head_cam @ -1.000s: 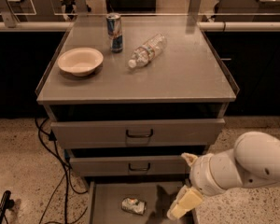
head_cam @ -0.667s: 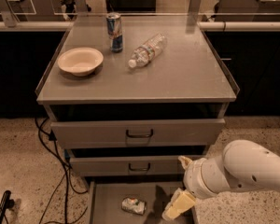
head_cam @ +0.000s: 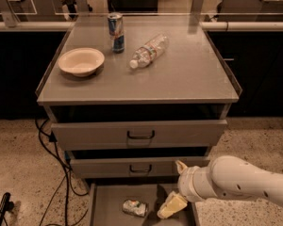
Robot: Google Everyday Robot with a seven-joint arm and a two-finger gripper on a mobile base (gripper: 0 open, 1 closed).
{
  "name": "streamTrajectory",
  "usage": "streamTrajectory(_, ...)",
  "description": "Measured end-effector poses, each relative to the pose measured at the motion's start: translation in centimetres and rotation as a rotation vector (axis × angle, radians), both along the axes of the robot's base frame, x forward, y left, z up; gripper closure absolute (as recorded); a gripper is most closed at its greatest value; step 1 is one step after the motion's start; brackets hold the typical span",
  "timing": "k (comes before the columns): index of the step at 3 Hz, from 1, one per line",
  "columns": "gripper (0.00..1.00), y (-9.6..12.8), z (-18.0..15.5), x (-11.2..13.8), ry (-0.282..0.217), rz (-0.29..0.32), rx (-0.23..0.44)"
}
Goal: Pick 7up can from bottom drawer and place on counter
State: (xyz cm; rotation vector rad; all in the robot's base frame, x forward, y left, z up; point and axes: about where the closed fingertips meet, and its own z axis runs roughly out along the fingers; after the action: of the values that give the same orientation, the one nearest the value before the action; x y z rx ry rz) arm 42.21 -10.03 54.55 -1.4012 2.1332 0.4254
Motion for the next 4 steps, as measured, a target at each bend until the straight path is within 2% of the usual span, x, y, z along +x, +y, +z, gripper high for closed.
streamTrajectory(1, 0.00, 0.1, -0.2, 0.0, -0.003, 0.004, 0.007)
streamTrajectory(2, 0.00, 0.5, 0.1, -0.1, -0.029, 0.023, 0.025)
streamTrajectory(3, 0.00, 0.7, -1.1, 0.2, -0.044, 0.031, 0.187)
streamTrajectory(4, 0.00, -0.2, -4.3, -0.5, -0.016, -0.006, 0.311)
